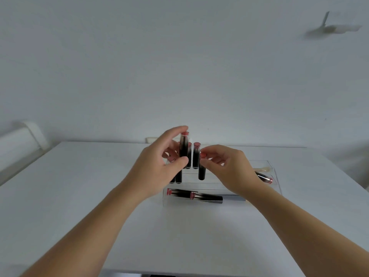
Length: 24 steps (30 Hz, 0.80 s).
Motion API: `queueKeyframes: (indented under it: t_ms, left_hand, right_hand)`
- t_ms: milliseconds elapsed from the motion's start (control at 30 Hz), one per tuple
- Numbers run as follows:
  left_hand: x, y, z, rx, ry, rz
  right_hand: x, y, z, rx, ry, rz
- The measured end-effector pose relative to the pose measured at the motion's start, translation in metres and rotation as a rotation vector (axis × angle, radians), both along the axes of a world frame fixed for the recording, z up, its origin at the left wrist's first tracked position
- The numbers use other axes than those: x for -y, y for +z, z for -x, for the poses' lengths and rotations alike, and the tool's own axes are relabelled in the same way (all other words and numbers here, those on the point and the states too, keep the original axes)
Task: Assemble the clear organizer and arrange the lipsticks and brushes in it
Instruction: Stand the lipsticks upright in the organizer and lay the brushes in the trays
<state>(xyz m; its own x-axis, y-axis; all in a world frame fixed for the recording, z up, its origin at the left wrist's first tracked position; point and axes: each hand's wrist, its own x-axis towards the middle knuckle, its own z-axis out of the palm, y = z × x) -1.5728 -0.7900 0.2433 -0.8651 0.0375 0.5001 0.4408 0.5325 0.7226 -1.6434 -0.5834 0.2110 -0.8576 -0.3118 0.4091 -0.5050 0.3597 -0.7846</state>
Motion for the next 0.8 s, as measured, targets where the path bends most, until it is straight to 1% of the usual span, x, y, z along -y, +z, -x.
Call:
queueKeyframes:
  t_ms: [267,400,467,800]
  left_hand:
    - [-0.003,-0.029,0.016,-0.104,0.152,0.154]
    - [-0.004,-0.032,0.019,-0.24,0.238,0.249]
    - [-0.005,-0.032,0.021,-0.269,0.244,0.286]
    - [-0.003,-0.041,0.029,-0.251,0.252,0.314]
  right_hand:
    - [0.004,-0.004,0.003,-0.011,0.015,-0.067]
    - [0.005,-0.006,0.005,-0.027,0.03,-0.08]
    - [0.005,-0.008,0.006,-0.028,0.035,-0.088]
    - [0.007,-0.012,0.008,-0.039,0.026,-0.061]
